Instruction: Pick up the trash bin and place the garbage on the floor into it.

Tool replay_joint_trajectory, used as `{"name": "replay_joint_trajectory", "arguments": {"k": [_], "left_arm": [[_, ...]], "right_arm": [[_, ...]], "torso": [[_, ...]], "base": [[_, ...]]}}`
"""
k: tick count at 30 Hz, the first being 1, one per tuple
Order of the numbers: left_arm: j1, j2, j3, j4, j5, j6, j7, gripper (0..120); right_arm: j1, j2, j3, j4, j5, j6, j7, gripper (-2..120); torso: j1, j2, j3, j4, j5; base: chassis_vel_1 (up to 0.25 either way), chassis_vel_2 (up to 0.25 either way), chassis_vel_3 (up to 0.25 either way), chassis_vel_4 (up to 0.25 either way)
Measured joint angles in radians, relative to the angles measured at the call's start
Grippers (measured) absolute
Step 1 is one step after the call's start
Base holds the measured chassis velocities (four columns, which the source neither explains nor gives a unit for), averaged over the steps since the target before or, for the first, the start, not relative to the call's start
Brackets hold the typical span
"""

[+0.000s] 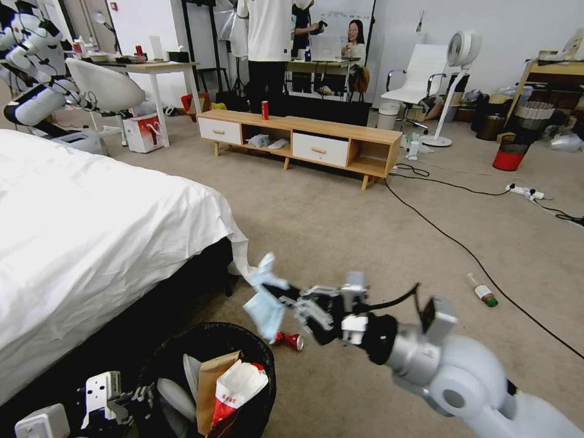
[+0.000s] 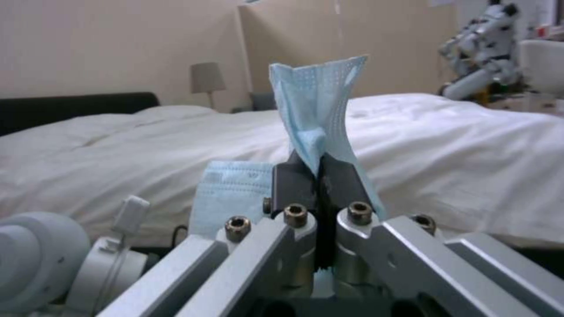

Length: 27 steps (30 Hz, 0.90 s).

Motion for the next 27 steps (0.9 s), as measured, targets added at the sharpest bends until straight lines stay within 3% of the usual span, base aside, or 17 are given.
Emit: {"name": "replay_joint_trajectory", "arguments": {"k": [4, 19, 27], "left_arm": [[0.002, -0.004, -0.002, -0.001, 0.002, 0.001, 0.0, 4], [0.008, -0.016, 0.015, -0.01, 0.012, 0.007, 0.001, 4], [0.014, -0.013, 0.014, -0.011, 0.007, 0.008, -0.001, 4]], "right_arm": [[0.064, 0.021, -0.093, -0.028, 0.001, -0.001, 0.0, 0], [0.068, 0.04, -0.21, -0.062, -0.042, -0.001, 0.04, 2], [0.054, 0.031, -0.243, -0.055, -0.048, -0.015, 0.095, 32]], "torso": [[0.0, 0.0, 0.0, -0.0002, -0.0001], [0.0, 0.0, 0.0, -0.0003, 0.0], [0.0, 0.0, 0.0, -0.0003, 0.0]], "base": [[0.0, 0.0, 0.0, 0.0], [0.0, 0.0, 0.0, 0.0], [0.0, 0.0, 0.0, 0.0]]}}
